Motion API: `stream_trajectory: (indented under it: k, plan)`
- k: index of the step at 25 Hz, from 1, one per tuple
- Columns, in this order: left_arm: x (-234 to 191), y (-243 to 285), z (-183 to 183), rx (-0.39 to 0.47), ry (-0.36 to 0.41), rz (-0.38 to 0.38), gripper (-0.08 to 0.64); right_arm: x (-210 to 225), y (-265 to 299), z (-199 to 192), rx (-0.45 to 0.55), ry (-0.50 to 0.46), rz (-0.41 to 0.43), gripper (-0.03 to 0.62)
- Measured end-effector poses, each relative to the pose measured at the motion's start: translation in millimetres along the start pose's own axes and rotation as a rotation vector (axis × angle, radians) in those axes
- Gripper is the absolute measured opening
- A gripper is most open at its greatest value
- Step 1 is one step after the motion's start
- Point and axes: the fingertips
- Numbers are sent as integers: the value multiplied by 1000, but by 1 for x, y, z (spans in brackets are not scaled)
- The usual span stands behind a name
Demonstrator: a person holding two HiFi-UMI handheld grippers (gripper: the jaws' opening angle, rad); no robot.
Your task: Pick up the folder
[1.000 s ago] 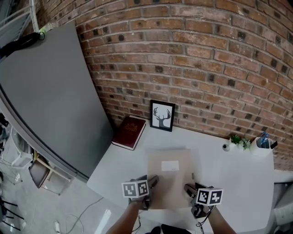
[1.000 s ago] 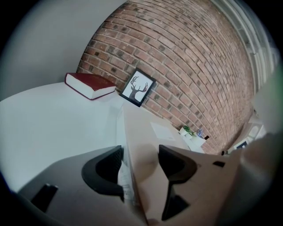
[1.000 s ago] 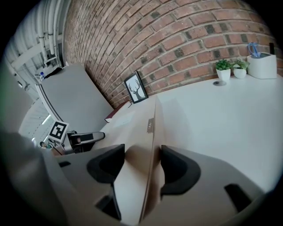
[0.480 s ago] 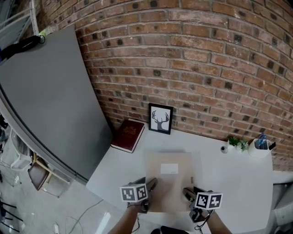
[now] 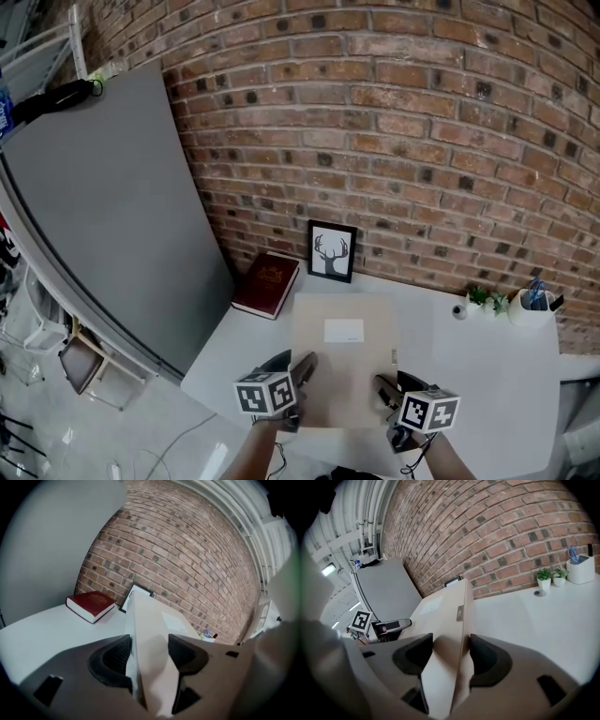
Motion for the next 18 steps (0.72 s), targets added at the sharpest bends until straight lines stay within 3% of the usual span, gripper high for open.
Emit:
stream_trajectory:
  k: [18]
  plan:
    - [36,-55,95,246,176,25,250,-52,-22,73,171,-123,69,247]
Point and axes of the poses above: the fingertips, and each gripper's own axes: y forward along the fingers, x to its right, z out of its top, and after that the axes turned 4 degrees about -x, right-handed
